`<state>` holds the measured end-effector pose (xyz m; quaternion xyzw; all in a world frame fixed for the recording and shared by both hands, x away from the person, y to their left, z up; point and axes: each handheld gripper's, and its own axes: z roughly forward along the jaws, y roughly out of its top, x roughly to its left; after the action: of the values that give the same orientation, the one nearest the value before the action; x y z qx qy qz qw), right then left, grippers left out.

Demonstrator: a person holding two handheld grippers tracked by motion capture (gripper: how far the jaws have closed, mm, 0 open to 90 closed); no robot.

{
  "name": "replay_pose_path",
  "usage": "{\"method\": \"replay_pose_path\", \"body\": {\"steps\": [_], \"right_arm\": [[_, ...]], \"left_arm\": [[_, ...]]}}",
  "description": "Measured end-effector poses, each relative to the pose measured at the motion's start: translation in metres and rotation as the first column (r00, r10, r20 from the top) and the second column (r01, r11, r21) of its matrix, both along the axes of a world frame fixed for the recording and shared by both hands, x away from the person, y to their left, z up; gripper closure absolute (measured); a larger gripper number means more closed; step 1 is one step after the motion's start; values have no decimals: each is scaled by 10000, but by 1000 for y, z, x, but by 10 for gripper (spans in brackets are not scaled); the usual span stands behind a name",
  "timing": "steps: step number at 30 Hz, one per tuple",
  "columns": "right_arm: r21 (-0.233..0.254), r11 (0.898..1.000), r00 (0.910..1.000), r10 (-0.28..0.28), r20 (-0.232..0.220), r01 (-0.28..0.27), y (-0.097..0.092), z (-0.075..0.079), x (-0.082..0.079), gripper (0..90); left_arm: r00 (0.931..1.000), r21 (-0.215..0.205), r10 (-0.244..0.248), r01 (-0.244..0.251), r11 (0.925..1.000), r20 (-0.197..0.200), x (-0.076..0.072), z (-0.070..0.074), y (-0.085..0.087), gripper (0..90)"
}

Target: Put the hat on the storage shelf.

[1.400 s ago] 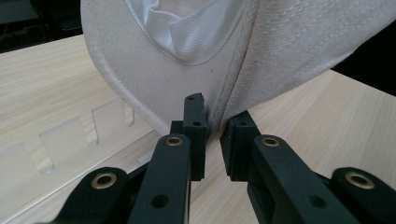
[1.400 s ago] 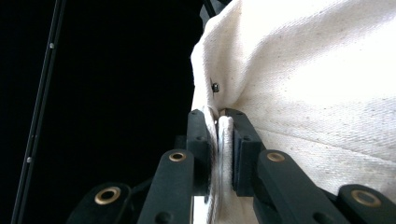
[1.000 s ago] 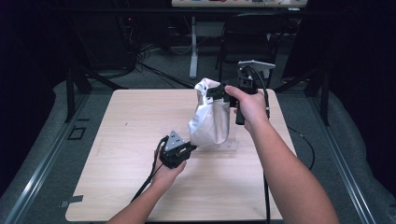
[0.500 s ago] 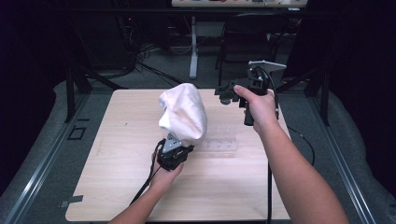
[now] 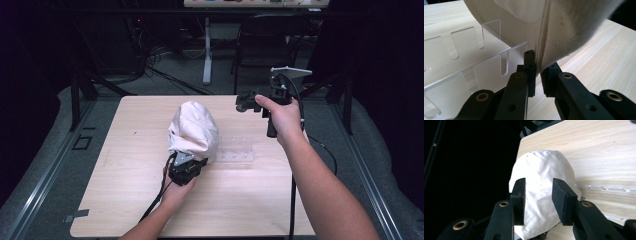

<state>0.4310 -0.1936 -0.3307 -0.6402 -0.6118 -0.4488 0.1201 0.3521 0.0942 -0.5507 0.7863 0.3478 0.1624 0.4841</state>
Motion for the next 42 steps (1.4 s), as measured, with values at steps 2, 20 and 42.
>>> {"method": "replay_pose_path", "body": {"steps": [2,20,42], "right_arm": [[-131,9999,9999,-38,118,40,0,0,-1,633],[-2660,9636,9899,130,1414,253,3,1,-18,539],[-3896,9204,9810,456,1886,321,-18,-21,-44,492]], "left_arm": [[9999,96,92,-91,9999,-69,-2,1,1,822],[9945,1097,526,-426,9931,-901,-29,-6,33,485],[9846,1155,1201,-1055,9877,-1272,-47,-3,106,456]]}}
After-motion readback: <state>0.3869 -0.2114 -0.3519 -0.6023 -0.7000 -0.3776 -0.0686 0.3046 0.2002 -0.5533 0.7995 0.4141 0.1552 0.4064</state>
